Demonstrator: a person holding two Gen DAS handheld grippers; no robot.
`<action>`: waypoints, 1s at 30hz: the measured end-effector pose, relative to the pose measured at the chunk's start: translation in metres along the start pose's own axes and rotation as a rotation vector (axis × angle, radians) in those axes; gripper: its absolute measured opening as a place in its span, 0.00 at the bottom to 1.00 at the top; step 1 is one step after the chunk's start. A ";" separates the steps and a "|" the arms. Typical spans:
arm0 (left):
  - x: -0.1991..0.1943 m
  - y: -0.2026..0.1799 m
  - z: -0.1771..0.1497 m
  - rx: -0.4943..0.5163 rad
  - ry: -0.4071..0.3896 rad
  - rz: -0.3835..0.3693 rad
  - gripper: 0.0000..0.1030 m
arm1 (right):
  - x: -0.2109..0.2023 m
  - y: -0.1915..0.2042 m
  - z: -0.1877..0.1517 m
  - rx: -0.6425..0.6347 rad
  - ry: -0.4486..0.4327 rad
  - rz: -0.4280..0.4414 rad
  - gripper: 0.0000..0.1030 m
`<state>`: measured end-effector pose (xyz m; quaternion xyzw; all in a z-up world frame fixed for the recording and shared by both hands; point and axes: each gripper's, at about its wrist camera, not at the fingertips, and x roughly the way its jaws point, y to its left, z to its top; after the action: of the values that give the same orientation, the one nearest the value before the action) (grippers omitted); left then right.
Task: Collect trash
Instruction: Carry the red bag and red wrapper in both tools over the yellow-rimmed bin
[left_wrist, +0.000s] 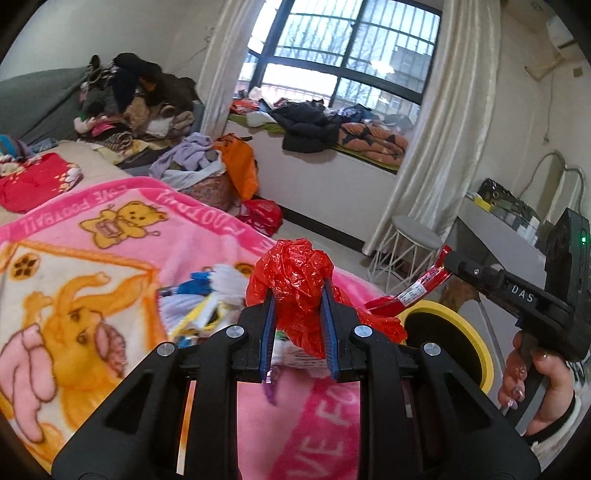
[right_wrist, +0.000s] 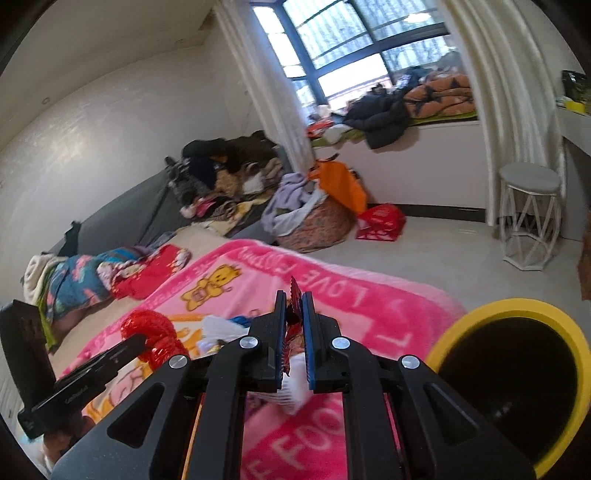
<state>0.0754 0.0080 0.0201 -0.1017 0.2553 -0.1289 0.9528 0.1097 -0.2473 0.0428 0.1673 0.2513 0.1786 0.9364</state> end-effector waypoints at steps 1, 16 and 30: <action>0.002 -0.004 0.000 0.005 0.005 -0.006 0.16 | -0.003 -0.007 0.000 0.010 -0.006 -0.011 0.08; 0.041 -0.063 -0.009 0.090 0.067 -0.081 0.16 | -0.032 -0.082 -0.003 0.096 -0.039 -0.214 0.08; 0.085 -0.111 -0.029 0.175 0.148 -0.154 0.16 | -0.047 -0.136 -0.018 0.155 -0.040 -0.367 0.08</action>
<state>0.1099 -0.1265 -0.0153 -0.0277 0.3039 -0.2307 0.9239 0.0962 -0.3831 -0.0073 0.1937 0.2721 -0.0182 0.9424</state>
